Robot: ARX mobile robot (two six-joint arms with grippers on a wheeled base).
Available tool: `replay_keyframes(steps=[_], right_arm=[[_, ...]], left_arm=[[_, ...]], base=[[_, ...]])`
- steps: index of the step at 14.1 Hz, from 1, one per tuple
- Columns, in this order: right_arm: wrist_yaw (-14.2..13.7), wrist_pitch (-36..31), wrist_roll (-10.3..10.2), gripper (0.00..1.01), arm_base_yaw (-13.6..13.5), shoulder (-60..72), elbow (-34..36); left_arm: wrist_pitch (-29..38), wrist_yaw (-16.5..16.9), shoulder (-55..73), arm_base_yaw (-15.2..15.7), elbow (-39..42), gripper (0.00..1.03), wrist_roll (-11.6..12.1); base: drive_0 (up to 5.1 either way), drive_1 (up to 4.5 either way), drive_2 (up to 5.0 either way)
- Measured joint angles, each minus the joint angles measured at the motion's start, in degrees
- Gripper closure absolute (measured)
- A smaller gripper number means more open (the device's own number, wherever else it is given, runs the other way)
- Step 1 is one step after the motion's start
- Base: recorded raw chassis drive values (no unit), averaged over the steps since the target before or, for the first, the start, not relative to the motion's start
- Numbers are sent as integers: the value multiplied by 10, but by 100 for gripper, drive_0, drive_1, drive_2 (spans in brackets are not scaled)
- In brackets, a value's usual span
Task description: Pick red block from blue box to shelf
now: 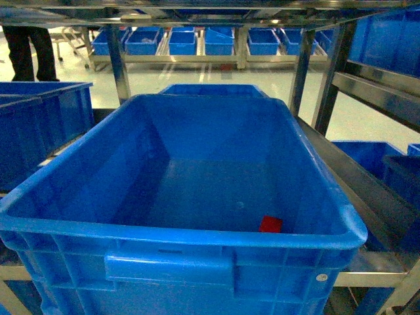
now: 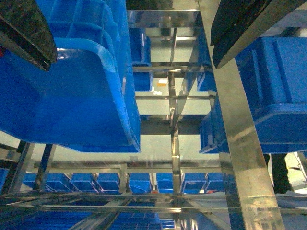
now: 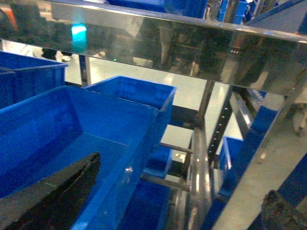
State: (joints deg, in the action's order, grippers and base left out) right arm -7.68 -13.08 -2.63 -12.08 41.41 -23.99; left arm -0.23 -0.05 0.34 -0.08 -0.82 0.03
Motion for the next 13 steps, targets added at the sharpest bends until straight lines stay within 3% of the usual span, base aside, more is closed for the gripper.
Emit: replay_keyframes(steps=[2,3,5,7,8,9,11,13], right_arm=[[4,2,9,3,0,-19,16],[19,2,12,3,16,-26,24],[60,1,12,3,80,-29,31],[83,7,12,3,147,-31,31],[78,18,12,3,138,-45,32],[63,20,12,3,108,-64,32],[21,20,14,3,59,-79,32],[-15,46,12,3,30,-92,32]], left_arm=[[0,0,0,0,0,5,0],[0,0,0,0,0,5,0],[0,0,0,0,0,5,0],[0,0,0,0,0,5,0],[0,0,0,0,0,5,0],[0,0,0,0,0,5,0],[0,0,0,0,0,5,0],[0,0,0,0,0,5,0]], base=[[0,0,0],[0,0,0],[0,0,0],[0,0,0],[0,0,0],[0,0,0],[0,0,0],[0,0,0]])
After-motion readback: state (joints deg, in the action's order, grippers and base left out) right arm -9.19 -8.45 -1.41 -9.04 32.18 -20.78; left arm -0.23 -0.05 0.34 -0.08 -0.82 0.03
